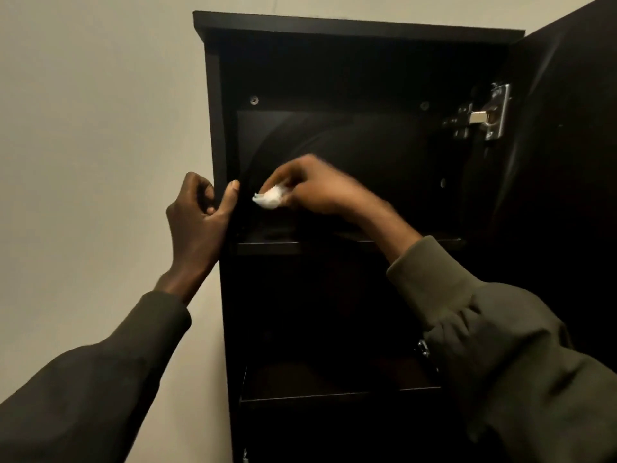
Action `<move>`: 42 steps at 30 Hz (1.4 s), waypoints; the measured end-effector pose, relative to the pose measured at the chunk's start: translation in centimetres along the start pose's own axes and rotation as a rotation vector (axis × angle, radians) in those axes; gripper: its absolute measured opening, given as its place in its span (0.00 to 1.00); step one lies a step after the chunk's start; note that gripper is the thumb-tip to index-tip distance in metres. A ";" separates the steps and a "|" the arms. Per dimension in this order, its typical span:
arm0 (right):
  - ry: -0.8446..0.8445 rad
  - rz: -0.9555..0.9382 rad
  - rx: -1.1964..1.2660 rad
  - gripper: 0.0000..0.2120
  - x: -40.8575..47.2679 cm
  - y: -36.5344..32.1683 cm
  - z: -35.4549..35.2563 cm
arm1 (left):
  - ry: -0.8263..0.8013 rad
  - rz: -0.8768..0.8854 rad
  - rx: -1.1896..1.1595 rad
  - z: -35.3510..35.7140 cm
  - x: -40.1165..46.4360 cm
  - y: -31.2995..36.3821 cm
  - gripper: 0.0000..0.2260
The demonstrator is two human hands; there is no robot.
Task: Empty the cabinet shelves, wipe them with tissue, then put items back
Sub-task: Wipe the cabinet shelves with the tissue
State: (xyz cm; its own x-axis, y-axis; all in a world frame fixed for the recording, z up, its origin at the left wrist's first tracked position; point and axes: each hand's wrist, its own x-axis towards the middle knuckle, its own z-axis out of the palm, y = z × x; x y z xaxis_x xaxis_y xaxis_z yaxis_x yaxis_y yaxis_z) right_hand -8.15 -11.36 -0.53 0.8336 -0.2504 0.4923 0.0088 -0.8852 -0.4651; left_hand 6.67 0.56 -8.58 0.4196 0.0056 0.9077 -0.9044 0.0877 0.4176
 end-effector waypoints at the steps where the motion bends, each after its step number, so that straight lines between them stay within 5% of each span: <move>1: 0.138 0.010 0.049 0.08 0.0 0.8 -1.5 | 0.005 -0.001 -0.009 0.0 0.0 0.2 0.16; 5: 0.844 0.138 -0.052 0.13 -0.6 4.7 -6.3 | 0.047 -0.018 -0.070 0.2 1.4 1.6 0.17; 7: 1.033 0.133 -0.181 0.14 -1.1 6.6 -7.4 | 0.062 -0.025 -0.084 0.5 2.6 2.1 0.19; 14: 1.020 0.195 -0.510 0.13 -1.8 10.3 -8.1 | 0.156 -0.032 -0.073 1.7 5.8 3.4 0.20; 19: 1.090 0.077 -0.233 0.13 -0.2 10.6 -8.4 | 0.189 -0.016 -0.061 2.3 6.1 3.2 0.17; 26: 0.925 -0.127 -0.261 0.18 5.3 8.3 -6.6 | 0.198 0.011 -0.059 2.5 6.1 3.0 0.16; 33: 0.390 -0.536 -0.515 0.21 7.2 4.6 1.0 | 0.187 0.025 -0.053 2.3 6.2 3.0 0.16; 42: -0.168 -0.477 -0.680 0.11 6.4 4.1 4.1 | 0.147 0.021 -0.027 1.8 6.3 3.3 0.17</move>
State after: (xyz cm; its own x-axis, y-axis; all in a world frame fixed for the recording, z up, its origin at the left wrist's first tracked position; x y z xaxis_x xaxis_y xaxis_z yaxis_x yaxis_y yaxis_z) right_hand -0.56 -14.93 -2.30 0.8964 0.2234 0.3829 0.0908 -0.9379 0.3347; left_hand 6.18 -0.95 -1.39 0.4089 0.1539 0.8995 -0.9116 0.1132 0.3951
